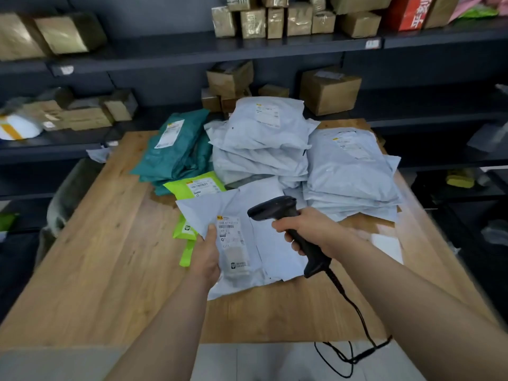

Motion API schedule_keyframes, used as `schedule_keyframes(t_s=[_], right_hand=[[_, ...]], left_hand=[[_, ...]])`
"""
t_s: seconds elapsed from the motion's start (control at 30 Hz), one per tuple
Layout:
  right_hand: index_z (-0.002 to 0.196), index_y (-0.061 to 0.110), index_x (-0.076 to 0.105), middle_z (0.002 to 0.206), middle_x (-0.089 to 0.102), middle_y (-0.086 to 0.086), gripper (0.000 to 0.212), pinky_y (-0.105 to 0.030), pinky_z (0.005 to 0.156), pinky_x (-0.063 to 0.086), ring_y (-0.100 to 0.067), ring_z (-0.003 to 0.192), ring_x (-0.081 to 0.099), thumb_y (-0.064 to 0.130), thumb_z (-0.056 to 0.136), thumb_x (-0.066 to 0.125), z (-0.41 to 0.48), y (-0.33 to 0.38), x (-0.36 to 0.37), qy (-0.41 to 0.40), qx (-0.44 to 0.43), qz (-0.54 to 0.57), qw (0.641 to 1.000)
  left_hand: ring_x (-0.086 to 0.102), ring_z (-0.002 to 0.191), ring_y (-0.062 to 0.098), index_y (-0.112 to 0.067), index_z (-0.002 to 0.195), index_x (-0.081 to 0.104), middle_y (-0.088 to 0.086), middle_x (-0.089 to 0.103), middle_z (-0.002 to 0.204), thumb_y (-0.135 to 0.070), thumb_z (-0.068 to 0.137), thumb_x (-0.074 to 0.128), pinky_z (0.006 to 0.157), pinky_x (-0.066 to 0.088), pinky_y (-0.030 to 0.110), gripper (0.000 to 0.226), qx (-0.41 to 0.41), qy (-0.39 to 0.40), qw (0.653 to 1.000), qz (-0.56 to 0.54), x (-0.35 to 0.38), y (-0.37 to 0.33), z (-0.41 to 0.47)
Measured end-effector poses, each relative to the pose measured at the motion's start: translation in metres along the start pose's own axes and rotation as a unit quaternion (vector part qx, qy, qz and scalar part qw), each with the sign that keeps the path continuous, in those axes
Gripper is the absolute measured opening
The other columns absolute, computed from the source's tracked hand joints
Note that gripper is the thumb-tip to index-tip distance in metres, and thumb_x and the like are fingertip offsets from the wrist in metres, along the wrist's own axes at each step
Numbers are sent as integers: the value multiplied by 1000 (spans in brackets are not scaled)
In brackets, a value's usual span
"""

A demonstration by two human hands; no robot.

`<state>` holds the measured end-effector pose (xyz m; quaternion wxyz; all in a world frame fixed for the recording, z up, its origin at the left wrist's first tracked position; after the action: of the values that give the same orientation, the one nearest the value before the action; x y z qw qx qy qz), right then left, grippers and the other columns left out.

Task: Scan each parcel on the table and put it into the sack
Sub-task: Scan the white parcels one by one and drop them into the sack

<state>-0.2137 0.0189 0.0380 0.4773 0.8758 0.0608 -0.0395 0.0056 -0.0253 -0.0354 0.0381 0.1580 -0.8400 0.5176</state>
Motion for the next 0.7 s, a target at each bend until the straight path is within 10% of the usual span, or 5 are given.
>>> schedule_keyframes(t_s=[0.2, 0.7], right_hand=[[78, 10, 61, 58, 55, -4, 19, -24, 45, 40, -16, 44, 48, 26, 79, 72, -3, -1, 9, -30, 22, -22, 999], [90, 7, 65, 60, 62, -3, 27, -25, 46, 45, -14, 47, 53, 31, 84, 73, -6, 1, 11, -107, -22, 70, 992]], left_hand=[[71, 85, 4, -25, 113, 62, -5, 70, 109, -41, 99, 45, 60, 55, 20, 27, -5, 25, 1000, -8, -9, 5, 9], [65, 106, 22, -15, 132, 53, 7, 65, 124, -39, 100, 44, 82, 54, 34, 41, 12, 64, 997, 29, -19, -11, 9]])
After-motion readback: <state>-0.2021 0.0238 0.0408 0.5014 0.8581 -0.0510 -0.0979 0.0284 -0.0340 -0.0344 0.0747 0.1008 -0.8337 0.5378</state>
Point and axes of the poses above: each hand's wrist, its own z-axis towards the middle knuckle, its own x-axis out of the palm, y = z × x, the point moved 9 cm from there along z, towards the middle knuckle
